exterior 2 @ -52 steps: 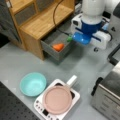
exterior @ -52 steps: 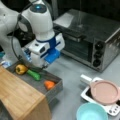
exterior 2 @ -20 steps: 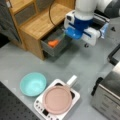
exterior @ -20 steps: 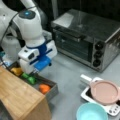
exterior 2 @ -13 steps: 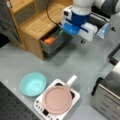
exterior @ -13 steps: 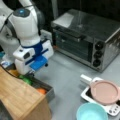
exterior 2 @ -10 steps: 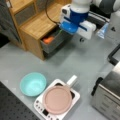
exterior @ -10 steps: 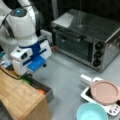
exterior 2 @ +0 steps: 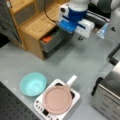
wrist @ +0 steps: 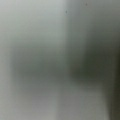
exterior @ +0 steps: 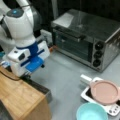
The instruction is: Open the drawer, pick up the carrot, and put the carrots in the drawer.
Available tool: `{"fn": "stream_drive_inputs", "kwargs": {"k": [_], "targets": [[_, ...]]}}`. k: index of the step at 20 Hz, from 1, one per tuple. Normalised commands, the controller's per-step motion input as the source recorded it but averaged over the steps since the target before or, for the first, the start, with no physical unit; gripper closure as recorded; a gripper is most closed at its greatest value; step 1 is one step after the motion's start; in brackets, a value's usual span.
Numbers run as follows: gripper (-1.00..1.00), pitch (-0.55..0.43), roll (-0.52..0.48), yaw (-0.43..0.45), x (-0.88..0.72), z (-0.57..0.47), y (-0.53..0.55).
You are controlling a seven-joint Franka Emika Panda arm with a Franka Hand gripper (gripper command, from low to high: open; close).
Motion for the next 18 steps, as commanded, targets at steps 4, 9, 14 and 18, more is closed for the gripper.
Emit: {"fn": "stream_drive_inputs", "kwargs": {"k": [4, 9, 14, 18], "targets": [[-1.00, 0.115, 0.121, 0.105, 0.17, 0.24, 0.17], [-1.00, 0.138, 0.160, -0.006, 0.22, 0.25, 0.25], [-1.00, 0.126, 0.150, -0.116, 0.30, 0.22, 0.25], [-1.00, 0.168, 0.158, -0.168, 0.42, 0.28, 0.23]]}}
